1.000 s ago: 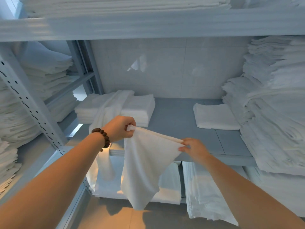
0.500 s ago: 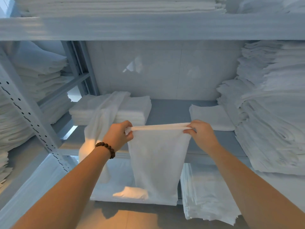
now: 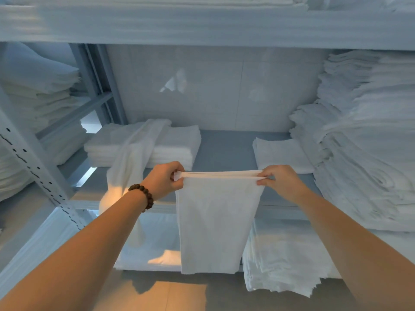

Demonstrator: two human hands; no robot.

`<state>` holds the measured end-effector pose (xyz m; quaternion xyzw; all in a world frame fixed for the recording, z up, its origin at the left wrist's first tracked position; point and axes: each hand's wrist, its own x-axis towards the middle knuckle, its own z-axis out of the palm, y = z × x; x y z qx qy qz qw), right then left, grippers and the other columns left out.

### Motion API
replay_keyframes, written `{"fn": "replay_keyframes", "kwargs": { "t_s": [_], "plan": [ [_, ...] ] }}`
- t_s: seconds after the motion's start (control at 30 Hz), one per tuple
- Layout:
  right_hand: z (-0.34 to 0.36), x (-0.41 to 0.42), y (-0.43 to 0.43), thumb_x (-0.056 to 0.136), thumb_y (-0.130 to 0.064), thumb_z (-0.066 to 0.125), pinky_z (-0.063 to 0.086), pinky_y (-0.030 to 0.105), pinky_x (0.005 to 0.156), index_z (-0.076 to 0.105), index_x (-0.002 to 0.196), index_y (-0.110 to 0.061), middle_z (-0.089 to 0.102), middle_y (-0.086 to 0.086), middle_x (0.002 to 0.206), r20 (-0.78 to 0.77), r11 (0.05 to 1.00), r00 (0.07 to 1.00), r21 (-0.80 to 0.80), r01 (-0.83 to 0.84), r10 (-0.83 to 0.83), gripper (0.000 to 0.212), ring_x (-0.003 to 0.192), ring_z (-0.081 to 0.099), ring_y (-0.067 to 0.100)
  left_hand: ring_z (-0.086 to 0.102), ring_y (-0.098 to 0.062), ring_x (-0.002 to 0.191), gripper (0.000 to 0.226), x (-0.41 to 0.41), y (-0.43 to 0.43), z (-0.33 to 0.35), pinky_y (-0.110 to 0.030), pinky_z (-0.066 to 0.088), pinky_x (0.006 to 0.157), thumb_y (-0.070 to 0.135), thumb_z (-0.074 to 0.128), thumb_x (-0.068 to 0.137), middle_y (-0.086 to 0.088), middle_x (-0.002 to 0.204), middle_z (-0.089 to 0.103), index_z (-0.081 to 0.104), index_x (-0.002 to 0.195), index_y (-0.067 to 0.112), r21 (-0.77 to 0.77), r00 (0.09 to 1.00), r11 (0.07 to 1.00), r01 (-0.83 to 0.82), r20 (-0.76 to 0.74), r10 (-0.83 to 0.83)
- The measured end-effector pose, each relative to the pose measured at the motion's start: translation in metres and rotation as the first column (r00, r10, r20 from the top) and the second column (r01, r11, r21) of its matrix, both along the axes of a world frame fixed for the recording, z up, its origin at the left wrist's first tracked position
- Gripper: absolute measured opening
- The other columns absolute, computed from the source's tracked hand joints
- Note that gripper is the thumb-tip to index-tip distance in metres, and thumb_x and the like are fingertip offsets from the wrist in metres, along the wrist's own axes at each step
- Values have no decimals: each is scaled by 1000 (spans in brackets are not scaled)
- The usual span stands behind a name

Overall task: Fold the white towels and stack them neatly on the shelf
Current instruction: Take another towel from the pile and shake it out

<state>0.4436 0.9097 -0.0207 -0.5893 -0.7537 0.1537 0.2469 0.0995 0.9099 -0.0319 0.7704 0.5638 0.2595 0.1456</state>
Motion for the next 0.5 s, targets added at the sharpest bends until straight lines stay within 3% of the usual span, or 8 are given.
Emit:
{"fn": "replay_keyframes", "kwargs": {
  "t_s": [0.13, 0.23, 0.33, 0.5],
  "plan": [
    [9, 4, 0, 73, -16, 79, 45, 31, 87, 76, 90, -8, 74, 8, 94, -47, 999, 999, -50, -15, 12, 20, 91, 64, 21, 51, -2, 57, 16, -4, 8, 8, -8, 37, 56, 19, 73, 77, 13, 67, 53, 59, 85, 22, 14, 998, 999, 39, -52, -39],
    [12, 4, -1, 73, -15, 78, 45, 26, 84, 76, 87, -8, 73, 5, 91, -88, 1000, 996, -19, -8, 7, 16, 85, 63, 14, 53, -4, 61, 16, -4, 16, 14, -18, 46, 62, 22, 73, 78, 7, 73, 56, 61, 87, 20, 24, 992, 997, 75, -107, -72],
    [15, 2, -3, 75, -13, 77, 45, 30, 83, 73, 86, -7, 70, 1, 85, -137, 1000, 990, 0, -12, 11, 12, 83, 62, 19, 57, -13, 68, 16, -6, 23, 20, -24, 52, 68, 23, 71, 80, 1, 80, 60, 62, 91, 17, 18, 988, 995, 96, -124, -93],
    [20, -1, 1, 75, -6, 76, 45, 29, 79, 64, 100, -9, 65, 13, 84, -247, 1000, 969, -9, -7, 5, 27, 80, 59, 23, 59, -18, 78, 19, -9, 37, 25, -23, 50, 72, 24, 69, 83, -2, 91, 62, 63, 97, 13, -39, 985, 990, 135, -105, -138]
  ]
}}
